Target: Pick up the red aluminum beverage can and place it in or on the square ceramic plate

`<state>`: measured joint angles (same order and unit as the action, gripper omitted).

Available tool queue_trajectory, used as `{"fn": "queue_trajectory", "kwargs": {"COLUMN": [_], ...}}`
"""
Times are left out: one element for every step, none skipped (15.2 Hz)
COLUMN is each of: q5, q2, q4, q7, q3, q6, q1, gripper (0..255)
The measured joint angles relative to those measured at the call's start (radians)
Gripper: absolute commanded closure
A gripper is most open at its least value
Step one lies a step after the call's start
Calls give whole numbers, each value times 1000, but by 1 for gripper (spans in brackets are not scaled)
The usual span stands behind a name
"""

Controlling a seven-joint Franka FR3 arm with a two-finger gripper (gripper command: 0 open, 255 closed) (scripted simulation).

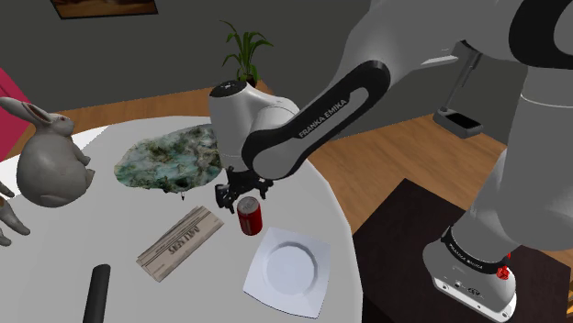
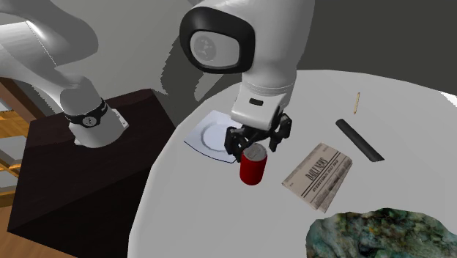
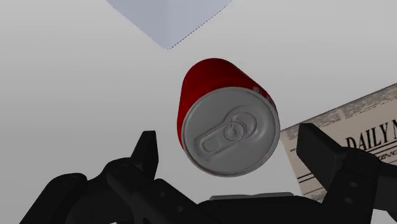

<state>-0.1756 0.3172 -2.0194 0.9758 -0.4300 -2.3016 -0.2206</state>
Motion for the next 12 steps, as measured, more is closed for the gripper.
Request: {"fn": "queue_trajectory", "kwargs": {"q5": [-6, -12, -18, -22, -24, -25, -26, -26, -26, -26, -26, -26], "q2": [9, 19, 29, 35, 38, 40, 41, 41, 41, 41, 41, 41], "q4": [-5, -1, -5, -8, -8, -8, -9, -10, -10, -10, -10, -9], "q7": [4, 9, 12, 14, 15, 16, 17, 17, 17, 17, 17, 17], "q3": [3, 5, 8, 10, 11, 12, 12, 12, 12, 12, 12, 12], "q6": [-12, -19, -31, -39, -42, -45, -46, -47, -47, -47, -47, -48], "q1": [-2, -5, -6, -7, -9, -9, -9, -10, -10, -10, -10, -10], "gripper": [0, 0, 0, 0, 0, 0, 0, 0, 0, 0, 255, 255]}}
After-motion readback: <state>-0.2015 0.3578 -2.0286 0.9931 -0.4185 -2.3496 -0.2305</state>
